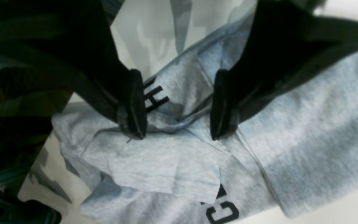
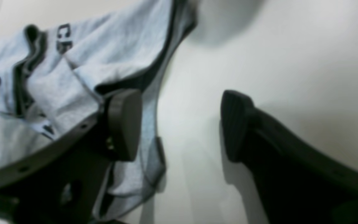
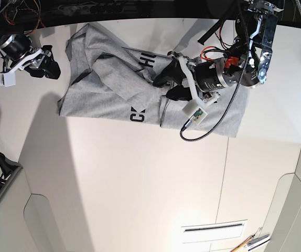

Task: Fold the T-shirt properly
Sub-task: 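Grasp the folded strip's ends with both grippers, then fold the strip in half, bringing the right gripper's end over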

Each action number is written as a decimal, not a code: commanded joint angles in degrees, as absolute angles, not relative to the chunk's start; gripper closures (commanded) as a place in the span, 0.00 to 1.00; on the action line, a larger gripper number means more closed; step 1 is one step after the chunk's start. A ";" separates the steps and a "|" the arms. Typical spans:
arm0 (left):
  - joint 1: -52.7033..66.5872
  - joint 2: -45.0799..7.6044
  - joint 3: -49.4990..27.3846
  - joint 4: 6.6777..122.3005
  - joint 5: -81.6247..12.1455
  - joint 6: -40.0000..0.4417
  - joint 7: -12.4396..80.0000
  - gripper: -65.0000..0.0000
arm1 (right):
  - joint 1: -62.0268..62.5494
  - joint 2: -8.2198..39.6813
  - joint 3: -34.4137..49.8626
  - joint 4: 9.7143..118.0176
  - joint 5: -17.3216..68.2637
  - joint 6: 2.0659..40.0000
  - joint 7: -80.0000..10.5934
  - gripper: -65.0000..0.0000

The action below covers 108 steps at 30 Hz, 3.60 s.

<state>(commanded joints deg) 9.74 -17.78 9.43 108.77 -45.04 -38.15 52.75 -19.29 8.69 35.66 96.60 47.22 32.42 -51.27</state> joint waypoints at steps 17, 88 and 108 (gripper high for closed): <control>10.83 -17.78 9.41 108.79 -45.56 -38.15 52.97 0.45 | -16.86 1.23 23.51 92.66 47.64 33.41 -48.21 0.39; 16.08 -9.41 -12.03 98.87 -53.30 -40.00 60.86 0.46 | -1.61 1.08 -16.43 107.28 20.95 25.91 -49.54 0.41; 19.33 -10.48 -17.23 104.97 -60.64 -40.00 64.01 0.46 | 7.57 0.56 -2.37 109.16 20.08 20.69 -53.06 0.41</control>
